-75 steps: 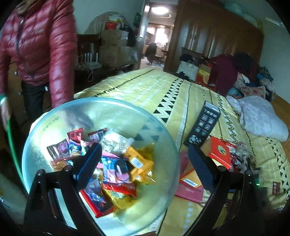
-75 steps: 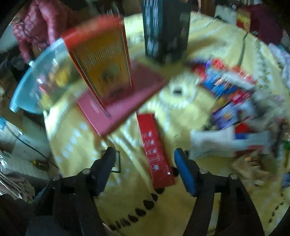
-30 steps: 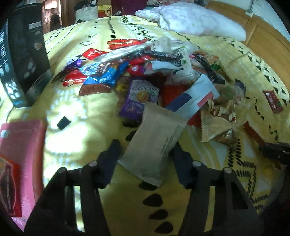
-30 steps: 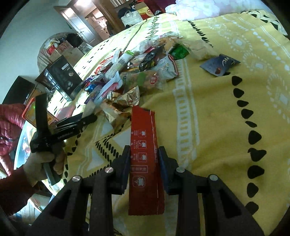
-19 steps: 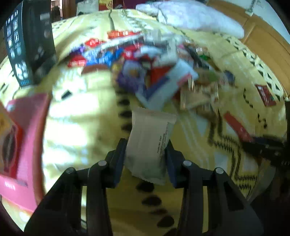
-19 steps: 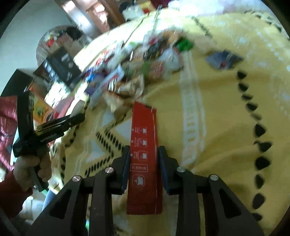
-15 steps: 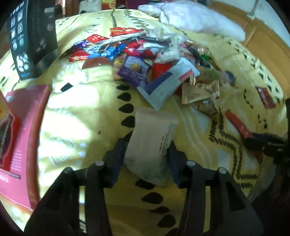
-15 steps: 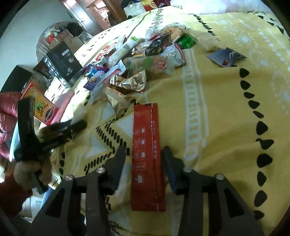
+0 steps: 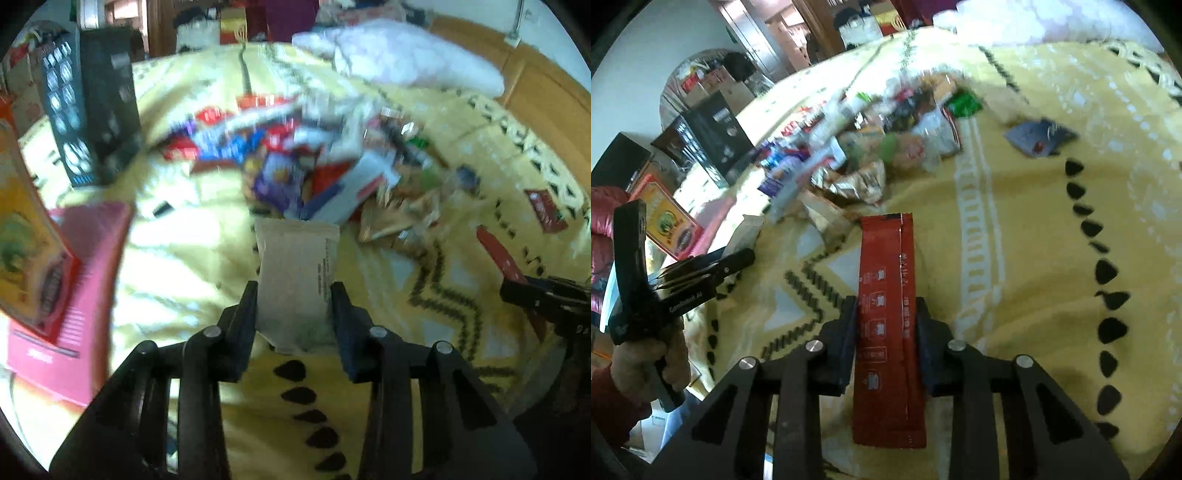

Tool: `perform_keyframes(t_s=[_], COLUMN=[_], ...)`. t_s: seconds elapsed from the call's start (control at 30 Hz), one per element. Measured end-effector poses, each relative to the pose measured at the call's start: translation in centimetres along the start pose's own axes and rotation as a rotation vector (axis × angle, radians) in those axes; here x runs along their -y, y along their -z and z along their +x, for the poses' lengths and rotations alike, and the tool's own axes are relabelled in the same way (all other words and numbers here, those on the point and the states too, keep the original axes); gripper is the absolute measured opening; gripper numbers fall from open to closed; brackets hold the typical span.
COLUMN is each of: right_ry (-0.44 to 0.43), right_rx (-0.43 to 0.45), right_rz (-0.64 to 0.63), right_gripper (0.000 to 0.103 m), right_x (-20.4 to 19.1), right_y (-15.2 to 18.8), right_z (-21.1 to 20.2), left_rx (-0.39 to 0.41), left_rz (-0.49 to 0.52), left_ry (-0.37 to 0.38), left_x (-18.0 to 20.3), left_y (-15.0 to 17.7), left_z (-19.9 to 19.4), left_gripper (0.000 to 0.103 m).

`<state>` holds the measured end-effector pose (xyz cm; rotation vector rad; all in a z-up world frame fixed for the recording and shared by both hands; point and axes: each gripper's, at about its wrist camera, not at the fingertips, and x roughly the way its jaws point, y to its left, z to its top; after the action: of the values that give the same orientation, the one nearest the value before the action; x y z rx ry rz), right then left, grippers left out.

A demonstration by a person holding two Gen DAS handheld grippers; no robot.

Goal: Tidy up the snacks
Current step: 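Carry both packets over the clear glass bowl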

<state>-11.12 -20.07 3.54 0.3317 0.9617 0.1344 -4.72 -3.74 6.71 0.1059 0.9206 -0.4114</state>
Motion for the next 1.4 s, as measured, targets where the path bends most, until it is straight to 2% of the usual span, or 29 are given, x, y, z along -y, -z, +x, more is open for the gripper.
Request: perform_keyframes(t_s=[0.3,0.5,0.77,0.97,1.17,1.4], right_ry=[-0.018,-0.051,-0.128,-0.214,-0.319,-0.451], right_rx=[0.136,0.212,0.289,0.321,0.315,0.267], right_rz=[-0.073,-0.128,-0.215,-0.299,-0.403,-0.521], right_gripper=[0.031,0.031,0.031,0.032,0.032,0.032], right_x=[-3.8,-7.3,-13.9,-20.7,-29.1,-39.6], right_y=[-3.4,-6.7,-11.0,-14.0,-16.0,-16.3], right_z=[-5.0,-7.7,-9.8,-10.4,-9.7,-8.0], left_rx=[0.236,0.341,0.413,0.421,0.431,0.433], left_rz=[0.028,-0.011,-0.097,-0.200,-0.321,-0.446], left_ry=[-0.056,-0.113,-0.210,-0.296,-0.388,-0.488], left_x=[0.1,-2.0,-6.8,-11.4,-16.4,-22.2], left_y=[-2.9,-4.1,-4.7,-4.1,-2.9,-1.1], left_z=[-10.1,-14.7,-18.7,-20.3,-22.2,-24.7], left_gripper=[0.039,0.039,0.039,0.039,0.039,0.039])
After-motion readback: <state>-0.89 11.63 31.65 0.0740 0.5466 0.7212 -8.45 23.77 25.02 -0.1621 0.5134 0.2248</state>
